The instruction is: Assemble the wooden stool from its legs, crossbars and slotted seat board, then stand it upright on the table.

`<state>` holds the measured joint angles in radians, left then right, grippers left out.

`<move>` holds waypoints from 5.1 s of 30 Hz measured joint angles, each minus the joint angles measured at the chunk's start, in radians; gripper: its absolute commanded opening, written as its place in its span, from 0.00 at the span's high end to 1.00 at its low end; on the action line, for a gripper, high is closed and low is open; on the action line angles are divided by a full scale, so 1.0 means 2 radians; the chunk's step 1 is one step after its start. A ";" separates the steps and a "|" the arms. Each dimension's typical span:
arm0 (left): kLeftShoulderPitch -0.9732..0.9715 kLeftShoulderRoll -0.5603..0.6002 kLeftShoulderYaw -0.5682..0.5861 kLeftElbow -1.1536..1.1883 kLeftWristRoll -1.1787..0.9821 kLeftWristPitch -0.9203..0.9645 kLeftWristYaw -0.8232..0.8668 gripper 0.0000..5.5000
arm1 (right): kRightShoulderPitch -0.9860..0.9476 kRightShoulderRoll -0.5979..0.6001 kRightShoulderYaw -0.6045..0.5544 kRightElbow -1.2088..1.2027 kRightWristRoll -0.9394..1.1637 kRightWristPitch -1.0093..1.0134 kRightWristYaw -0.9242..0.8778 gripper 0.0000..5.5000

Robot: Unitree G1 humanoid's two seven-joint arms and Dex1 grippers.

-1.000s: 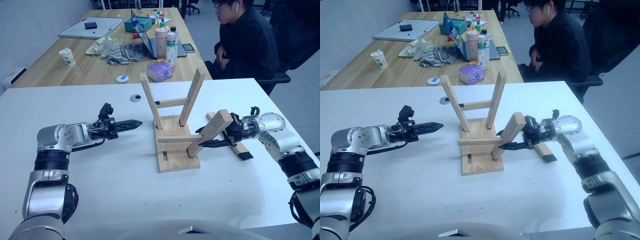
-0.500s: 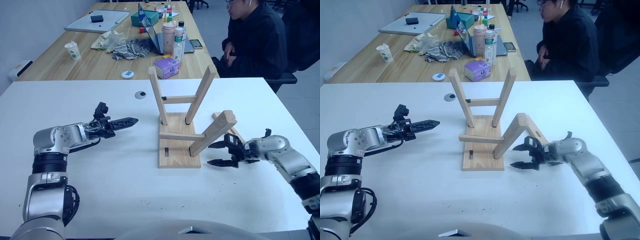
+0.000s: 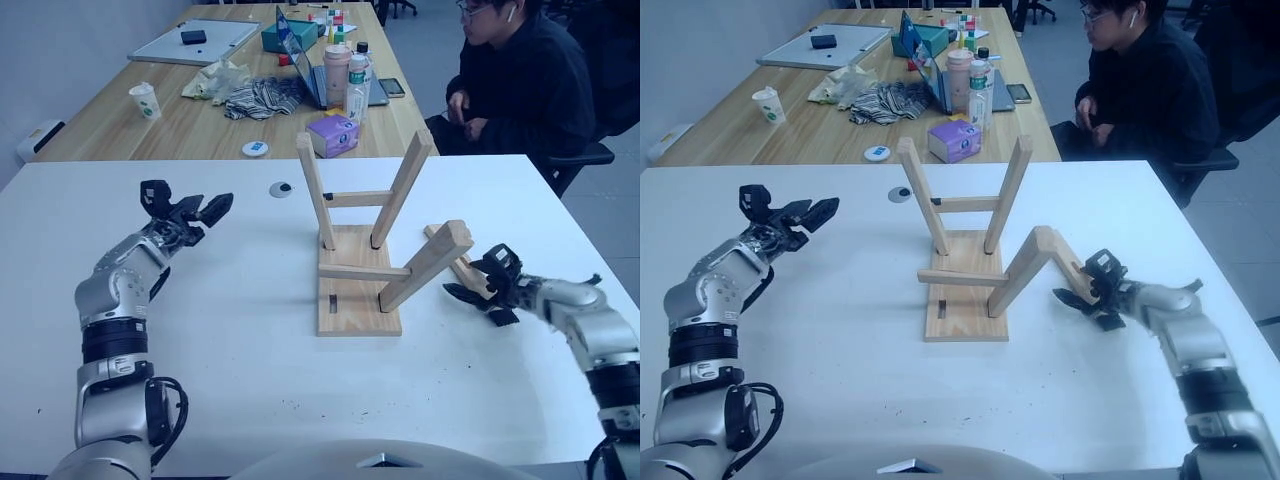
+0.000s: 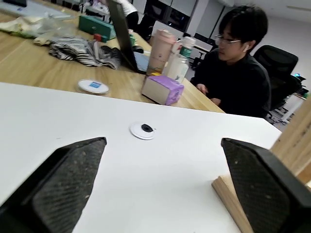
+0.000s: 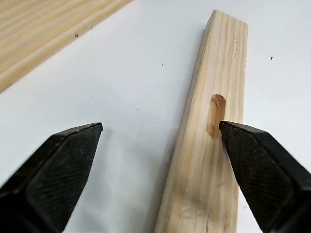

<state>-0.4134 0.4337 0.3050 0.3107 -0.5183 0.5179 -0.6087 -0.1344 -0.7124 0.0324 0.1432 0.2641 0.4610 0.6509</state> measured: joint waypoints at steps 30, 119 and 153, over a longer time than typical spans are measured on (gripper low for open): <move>-0.119 -0.008 0.040 -0.184 -0.097 0.036 0.084 0.21 | -0.074 0.057 -0.128 0.011 -0.018 0.020 -0.133 0.62; 0.084 -0.042 -0.078 -0.076 -0.156 0.004 -0.202 0.63 | -0.283 -0.080 -0.131 -0.087 0.331 0.198 0.174 0.35; -0.058 0.096 -0.275 -0.076 0.021 -0.125 -0.368 0.63 | -0.247 -0.041 -0.148 -0.102 0.300 0.171 0.119 0.35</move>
<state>-0.5293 0.6250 -0.2450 0.1588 -0.4760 0.2686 -1.3442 -0.6290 -0.7941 -0.2634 -0.0613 0.8645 0.8030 0.8895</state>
